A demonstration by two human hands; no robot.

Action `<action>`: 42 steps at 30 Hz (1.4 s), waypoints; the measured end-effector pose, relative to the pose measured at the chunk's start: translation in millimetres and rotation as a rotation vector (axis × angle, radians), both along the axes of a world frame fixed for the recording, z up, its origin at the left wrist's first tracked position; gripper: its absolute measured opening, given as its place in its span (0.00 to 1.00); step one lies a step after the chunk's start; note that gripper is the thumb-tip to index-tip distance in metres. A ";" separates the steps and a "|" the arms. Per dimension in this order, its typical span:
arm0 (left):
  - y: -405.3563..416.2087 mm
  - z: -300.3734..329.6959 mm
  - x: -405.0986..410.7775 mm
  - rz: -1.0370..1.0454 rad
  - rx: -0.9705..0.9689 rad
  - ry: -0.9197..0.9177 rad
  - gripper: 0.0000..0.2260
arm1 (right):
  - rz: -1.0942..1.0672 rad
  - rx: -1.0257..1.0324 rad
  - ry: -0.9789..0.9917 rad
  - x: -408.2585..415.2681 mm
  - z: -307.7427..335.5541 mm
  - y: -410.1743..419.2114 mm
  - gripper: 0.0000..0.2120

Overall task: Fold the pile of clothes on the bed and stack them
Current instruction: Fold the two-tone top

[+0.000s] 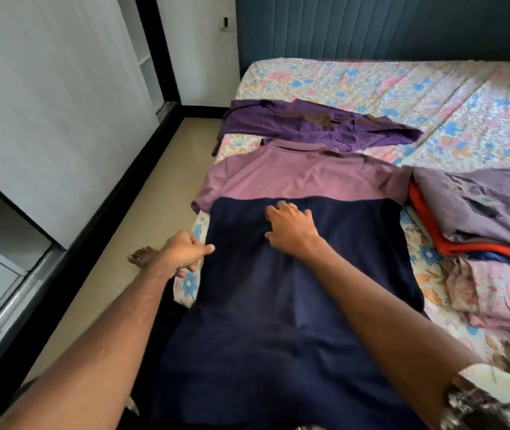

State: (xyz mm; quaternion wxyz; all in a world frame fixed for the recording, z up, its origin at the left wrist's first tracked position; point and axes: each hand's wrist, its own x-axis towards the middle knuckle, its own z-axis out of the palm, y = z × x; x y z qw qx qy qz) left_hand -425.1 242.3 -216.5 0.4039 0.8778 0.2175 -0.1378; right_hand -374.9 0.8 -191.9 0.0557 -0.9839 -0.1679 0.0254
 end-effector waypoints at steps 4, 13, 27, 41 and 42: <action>8.2 -1.7 31.7 0.078 -0.016 -0.028 0.14 | 0.151 0.003 -0.002 62.1 5.3 59.4 0.18; -4.9 -30.7 40.1 0.057 -0.015 -0.148 0.15 | 0.263 -0.316 0.233 134.6 -34.0 195.3 0.52; -8.5 -37.4 16.3 -0.044 -0.318 -0.288 0.16 | -0.281 0.710 0.245 147.8 -26.5 174.7 0.16; -140.1 -12.5 37.2 -0.526 0.160 -0.258 0.24 | -0.738 0.649 0.255 179.7 -36.8 -42.0 0.38; -143.2 -13.5 35.4 -0.530 0.196 -0.266 0.23 | -0.705 0.644 0.232 177.1 -40.0 -46.8 0.40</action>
